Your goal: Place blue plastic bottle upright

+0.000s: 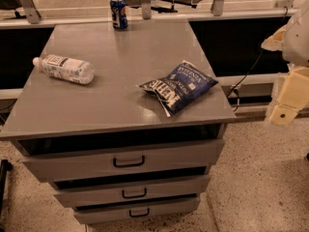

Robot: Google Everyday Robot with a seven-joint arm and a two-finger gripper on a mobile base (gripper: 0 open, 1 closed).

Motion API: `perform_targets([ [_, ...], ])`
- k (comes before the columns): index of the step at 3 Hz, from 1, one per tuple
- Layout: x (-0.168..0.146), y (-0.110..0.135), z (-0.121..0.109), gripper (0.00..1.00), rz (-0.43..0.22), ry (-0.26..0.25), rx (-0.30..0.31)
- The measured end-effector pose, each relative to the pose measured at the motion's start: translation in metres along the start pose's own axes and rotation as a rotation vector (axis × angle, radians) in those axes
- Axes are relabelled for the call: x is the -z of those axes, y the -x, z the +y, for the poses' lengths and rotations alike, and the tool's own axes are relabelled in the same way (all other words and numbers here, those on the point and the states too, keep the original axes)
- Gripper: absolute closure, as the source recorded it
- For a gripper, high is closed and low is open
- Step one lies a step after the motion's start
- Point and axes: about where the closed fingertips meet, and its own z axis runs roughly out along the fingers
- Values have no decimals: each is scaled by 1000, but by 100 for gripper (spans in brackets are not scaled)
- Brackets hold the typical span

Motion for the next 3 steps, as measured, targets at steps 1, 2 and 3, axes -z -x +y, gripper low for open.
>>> perform_targets([
  [1,-22,40,-16,0,-74,15,48],
  [2,-48,98,-36,0,-181,44,97],
  [3,-63,165,-43,0,-295,83,155],
])
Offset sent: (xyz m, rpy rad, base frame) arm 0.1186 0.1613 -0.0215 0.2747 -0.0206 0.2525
